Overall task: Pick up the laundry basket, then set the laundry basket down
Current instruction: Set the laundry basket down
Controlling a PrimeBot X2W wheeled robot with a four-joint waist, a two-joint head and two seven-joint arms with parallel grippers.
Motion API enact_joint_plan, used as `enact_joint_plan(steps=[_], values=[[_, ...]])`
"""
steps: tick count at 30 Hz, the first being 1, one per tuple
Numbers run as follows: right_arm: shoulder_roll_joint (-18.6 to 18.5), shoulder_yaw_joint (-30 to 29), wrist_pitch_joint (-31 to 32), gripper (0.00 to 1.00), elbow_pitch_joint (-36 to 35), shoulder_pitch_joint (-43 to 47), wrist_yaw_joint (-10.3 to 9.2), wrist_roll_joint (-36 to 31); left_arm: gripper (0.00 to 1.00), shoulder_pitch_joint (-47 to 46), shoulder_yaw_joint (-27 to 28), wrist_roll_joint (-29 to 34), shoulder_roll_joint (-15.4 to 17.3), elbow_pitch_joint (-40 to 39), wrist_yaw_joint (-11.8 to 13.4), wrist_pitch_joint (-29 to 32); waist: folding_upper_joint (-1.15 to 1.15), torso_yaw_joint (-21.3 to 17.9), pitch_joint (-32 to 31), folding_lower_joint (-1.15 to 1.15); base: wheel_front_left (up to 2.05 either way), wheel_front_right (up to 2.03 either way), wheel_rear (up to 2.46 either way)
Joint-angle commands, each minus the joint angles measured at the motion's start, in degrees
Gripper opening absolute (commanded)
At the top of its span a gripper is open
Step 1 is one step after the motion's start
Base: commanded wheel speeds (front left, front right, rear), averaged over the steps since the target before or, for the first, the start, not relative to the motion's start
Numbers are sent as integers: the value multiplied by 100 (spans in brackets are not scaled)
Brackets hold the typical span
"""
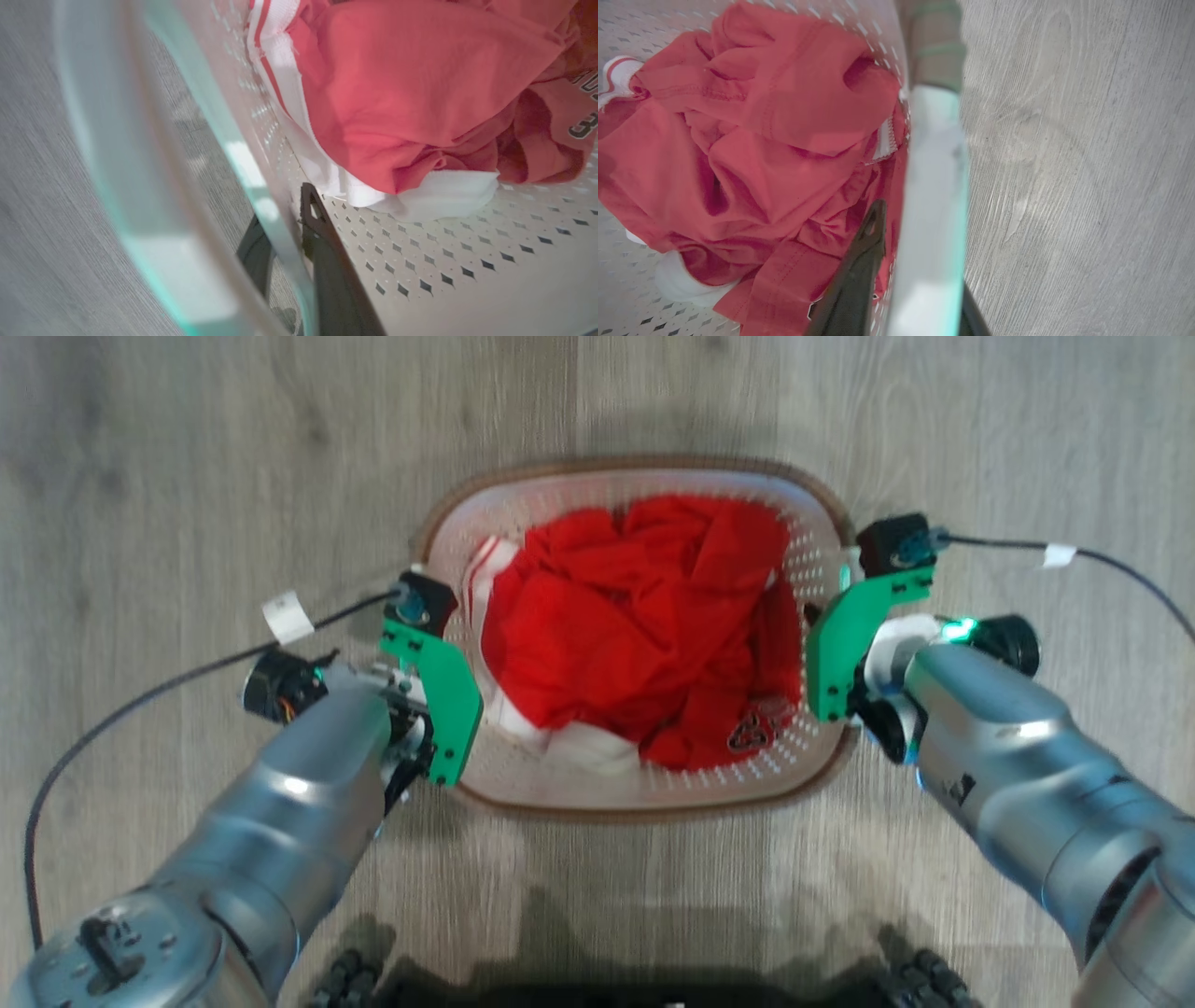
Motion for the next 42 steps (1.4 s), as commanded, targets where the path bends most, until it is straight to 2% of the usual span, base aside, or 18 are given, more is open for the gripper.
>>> enact_joint_plan(steps=[1,17,24,42], values=[[99,60,-97,0,-13,58,42,-117,0,-162,10,140,11,-82,-12,-96,0,8,371,-1,0,0,0],[268,51,-690,0,322,-411,42,-203,0,-720,70,45,10,-174,203,-694,0,18,1288,-1,0,0,0],[347,45,-840,0,390,-453,42,-205,0,-841,49,115,10,-136,254,-837,0,19,1499,-1,0,0,0],[368,58,-759,0,500,-491,42,-256,0,-942,15,369,9,-225,421,-988,0,103,1702,-1,0,0,0]])
